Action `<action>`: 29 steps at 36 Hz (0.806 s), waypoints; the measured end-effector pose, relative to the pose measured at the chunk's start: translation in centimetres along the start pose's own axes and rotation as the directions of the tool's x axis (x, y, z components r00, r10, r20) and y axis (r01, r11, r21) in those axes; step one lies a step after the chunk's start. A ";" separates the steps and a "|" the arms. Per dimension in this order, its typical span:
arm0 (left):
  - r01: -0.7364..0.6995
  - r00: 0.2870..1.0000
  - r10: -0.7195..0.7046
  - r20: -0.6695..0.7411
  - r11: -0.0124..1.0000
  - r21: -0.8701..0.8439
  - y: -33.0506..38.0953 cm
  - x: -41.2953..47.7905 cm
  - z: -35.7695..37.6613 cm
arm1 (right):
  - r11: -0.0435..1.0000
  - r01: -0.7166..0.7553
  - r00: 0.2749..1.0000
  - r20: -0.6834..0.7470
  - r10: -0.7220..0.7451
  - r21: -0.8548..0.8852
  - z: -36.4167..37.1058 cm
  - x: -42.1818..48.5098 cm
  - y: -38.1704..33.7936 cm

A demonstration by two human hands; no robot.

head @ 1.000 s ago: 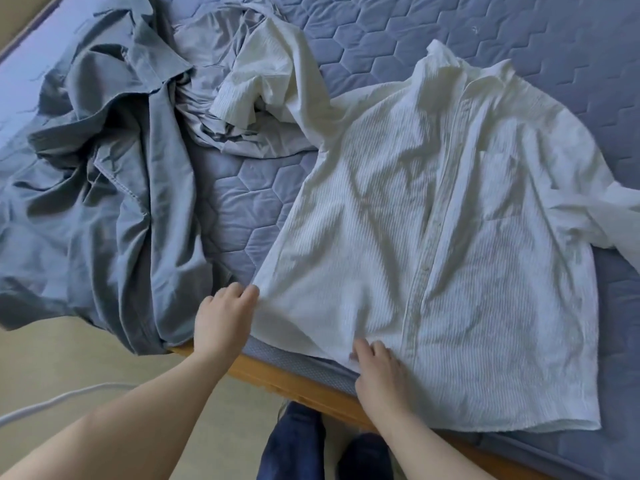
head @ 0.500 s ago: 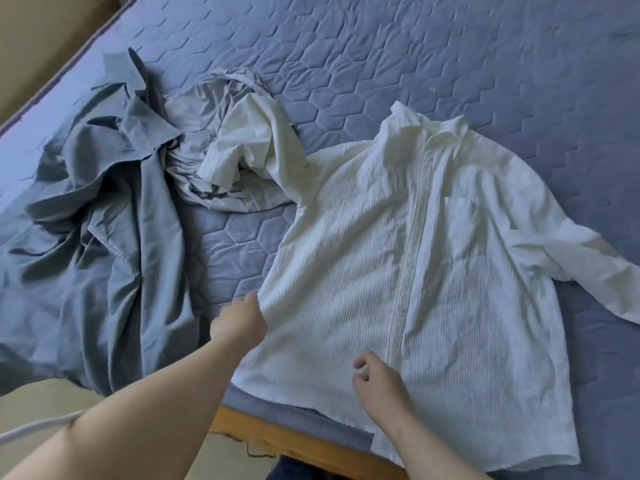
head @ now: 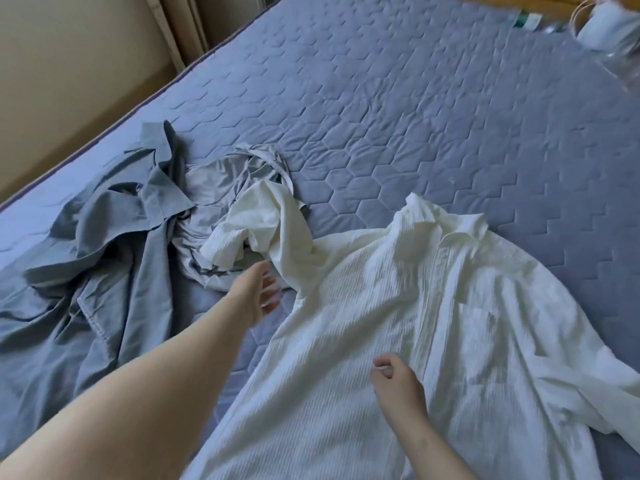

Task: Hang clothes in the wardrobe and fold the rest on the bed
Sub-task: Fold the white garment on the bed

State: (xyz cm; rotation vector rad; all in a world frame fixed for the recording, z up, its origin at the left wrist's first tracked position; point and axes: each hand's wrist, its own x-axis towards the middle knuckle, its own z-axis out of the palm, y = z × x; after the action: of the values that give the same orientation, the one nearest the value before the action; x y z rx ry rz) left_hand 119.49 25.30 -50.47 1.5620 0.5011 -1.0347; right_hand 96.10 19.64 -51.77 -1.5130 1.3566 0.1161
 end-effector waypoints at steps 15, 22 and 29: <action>0.159 0.980 -0.169 -0.109 0.983 -0.090 8.2 9.2 -3.0 | 0.999 -0.035 0.999 -0.008 0.035 -0.006 5.6 7.2 -6.4; 0.226 0.962 -0.253 -0.103 0.948 -0.224 10.0 11.2 -6.2 | 0.998 -0.058 0.998 0.018 0.058 -0.006 8.5 8.5 -8.6; -0.276 0.885 0.360 -0.295 0.916 0.291 14.2 10.7 -9.4 | 1.000 0.000 0.999 0.051 0.001 -0.012 10.2 8.1 -11.8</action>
State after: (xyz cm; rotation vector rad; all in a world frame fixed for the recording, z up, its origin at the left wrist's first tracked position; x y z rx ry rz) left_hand 139.44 27.95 -51.55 1.9831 0.3402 -0.5824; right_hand 113.49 19.32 -54.39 -1.5102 1.3182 0.1622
